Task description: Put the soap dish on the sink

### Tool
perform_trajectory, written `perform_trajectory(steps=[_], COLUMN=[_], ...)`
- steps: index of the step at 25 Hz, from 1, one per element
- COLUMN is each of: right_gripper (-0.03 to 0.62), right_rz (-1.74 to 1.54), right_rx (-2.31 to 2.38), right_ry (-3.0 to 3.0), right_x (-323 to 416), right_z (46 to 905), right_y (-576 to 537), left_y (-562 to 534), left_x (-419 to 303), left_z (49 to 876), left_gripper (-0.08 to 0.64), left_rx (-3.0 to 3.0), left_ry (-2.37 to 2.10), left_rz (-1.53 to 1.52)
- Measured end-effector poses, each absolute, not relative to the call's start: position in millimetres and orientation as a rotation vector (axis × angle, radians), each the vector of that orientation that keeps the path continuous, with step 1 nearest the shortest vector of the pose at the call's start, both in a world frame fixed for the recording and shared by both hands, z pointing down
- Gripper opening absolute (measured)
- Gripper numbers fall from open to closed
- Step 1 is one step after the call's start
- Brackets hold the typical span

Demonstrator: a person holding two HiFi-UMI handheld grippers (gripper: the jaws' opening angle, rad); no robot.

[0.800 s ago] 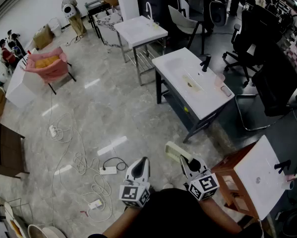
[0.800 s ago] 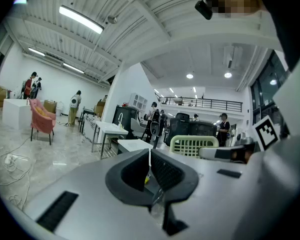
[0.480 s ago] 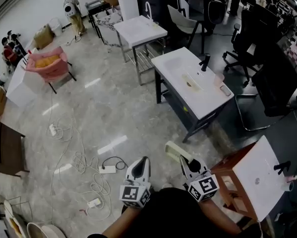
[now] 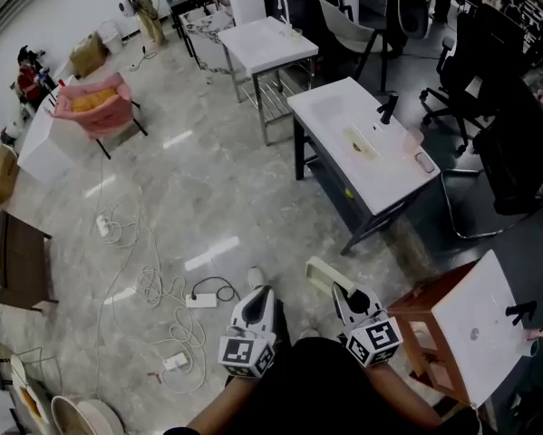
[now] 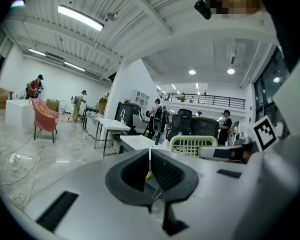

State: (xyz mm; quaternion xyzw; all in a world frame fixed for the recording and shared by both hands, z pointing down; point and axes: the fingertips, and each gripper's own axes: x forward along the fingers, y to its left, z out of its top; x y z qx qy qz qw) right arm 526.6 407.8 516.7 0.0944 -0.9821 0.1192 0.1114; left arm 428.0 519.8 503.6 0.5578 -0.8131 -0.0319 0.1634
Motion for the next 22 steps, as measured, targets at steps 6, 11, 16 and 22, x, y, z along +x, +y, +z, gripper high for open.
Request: perform_trajectory(steps=[6, 11, 16, 22], right_gripper=[0.020, 0.020, 0.020, 0.020], right_rz=[0.367, 0.373, 0.359, 0.318], right_rx=[0.309, 0.333, 0.364, 0.383], right_ry=[-2.872, -2.833, -2.788, -2.738], right_x=[504, 479, 433, 365], right_z=[519, 526, 525, 528], right_y=[388, 365, 334, 299], left_y=[503, 479, 452, 416], left_x=[405, 374, 322, 242], left_z=[512, 519, 515, 508], left_gripper=[0.018, 0.017, 0.018, 0.018], left_rx=[1.583, 1.585, 1.562, 1.586], left_ry=[-2.301, -2.280, -2.253, -2.261], left_rz=[-0.122, -0.124, -0.206, -0.217])
